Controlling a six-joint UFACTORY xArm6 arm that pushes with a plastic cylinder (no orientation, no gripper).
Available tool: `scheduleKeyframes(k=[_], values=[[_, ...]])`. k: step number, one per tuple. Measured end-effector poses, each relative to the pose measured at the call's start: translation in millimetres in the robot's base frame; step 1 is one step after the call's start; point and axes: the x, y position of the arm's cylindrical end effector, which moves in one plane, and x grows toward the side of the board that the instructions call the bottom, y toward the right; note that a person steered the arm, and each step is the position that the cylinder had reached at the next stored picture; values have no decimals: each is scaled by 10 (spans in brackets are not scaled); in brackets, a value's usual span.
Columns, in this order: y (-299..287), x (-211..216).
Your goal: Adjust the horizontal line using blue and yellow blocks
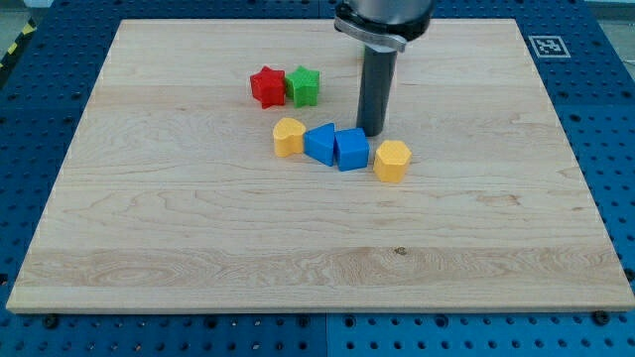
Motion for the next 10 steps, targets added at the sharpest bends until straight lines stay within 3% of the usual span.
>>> scheduleKeyframes(k=[3, 6, 8, 10], values=[[-776, -37], [-776, 131], [-490, -122], [-364, 222]])
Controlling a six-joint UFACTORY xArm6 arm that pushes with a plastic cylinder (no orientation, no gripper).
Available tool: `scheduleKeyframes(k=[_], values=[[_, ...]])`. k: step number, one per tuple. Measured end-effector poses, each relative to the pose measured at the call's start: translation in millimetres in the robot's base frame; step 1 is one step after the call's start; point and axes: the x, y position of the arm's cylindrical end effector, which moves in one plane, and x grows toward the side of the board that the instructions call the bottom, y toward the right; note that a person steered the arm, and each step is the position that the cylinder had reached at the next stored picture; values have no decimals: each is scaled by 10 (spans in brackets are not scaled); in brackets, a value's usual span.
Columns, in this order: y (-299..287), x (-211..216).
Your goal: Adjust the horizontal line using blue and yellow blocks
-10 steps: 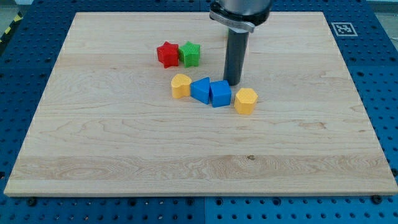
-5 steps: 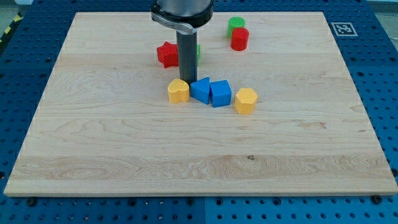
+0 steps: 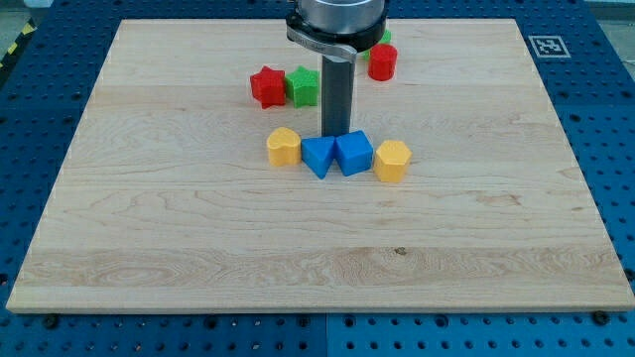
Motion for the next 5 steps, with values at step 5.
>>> scheduleKeyframes(k=[5], values=[[269, -39]])
